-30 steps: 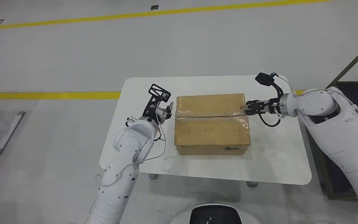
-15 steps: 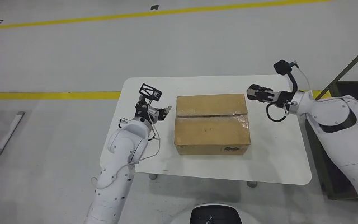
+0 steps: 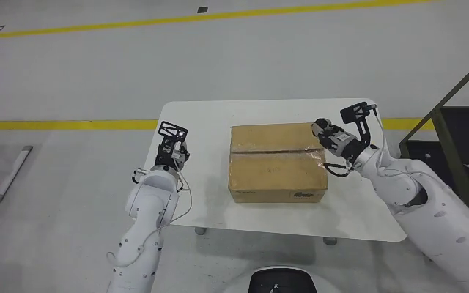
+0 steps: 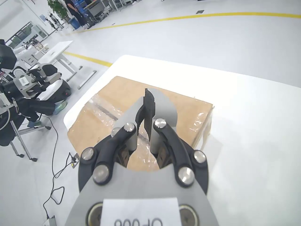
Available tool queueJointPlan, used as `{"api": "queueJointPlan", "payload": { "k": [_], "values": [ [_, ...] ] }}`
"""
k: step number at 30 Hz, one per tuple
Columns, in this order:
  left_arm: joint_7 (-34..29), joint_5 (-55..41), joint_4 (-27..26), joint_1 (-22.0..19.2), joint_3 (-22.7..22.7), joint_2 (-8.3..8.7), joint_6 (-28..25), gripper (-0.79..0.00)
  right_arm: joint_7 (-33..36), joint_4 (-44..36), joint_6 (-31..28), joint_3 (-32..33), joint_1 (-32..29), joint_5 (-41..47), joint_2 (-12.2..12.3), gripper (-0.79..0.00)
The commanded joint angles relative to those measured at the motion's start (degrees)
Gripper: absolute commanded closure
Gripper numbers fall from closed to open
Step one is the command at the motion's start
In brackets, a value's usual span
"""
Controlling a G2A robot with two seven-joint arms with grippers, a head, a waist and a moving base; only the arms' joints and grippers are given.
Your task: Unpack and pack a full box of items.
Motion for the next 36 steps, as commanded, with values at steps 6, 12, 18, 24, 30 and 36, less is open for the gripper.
{"api": "queueJointPlan", "payload": {
  "k": [6,12,18,24,30,36],
  "values": [
    [-0.12,1.33,-1.54,1.73,-0.85,0.00,1.24,-0.785,0.08,-0.63,-1.35,-0.71,-0.40,-1.10,-0.08,0.000],
    [-0.12,1.33,-1.54,1.73,-0.85,0.00,1.24,-0.785,-8.87,-4.56,-2.42,-10.30,1.42,-15.63,-1.88,0.000],
    [-0.12,1.33,-1.54,1.73,-0.85,0.00,1.24,-0.785,-17.41,-0.12,3.83,-22.81,6.55,-17.12,-6.36,0.000],
    [-0.12,1.33,-1.54,1.73,-0.85,0.00,1.24,-0.785,-21.39,8.52,11.88,-31.19,12.10,-14.37,-11.52,0.000],
    [-0.12,1.33,-1.54,1.73,-0.85,0.00,1.24,-0.785,-22.03,16.53,13.36,-34.08,14.87,-11.91,-14.81,0.000],
    [-0.12,1.33,-1.54,1.73,-0.85,0.00,1.24,-0.785,-22.43,20.32,14.39,-33.62,15.43,-12.80,-16.19,0.000]
  ]
}}
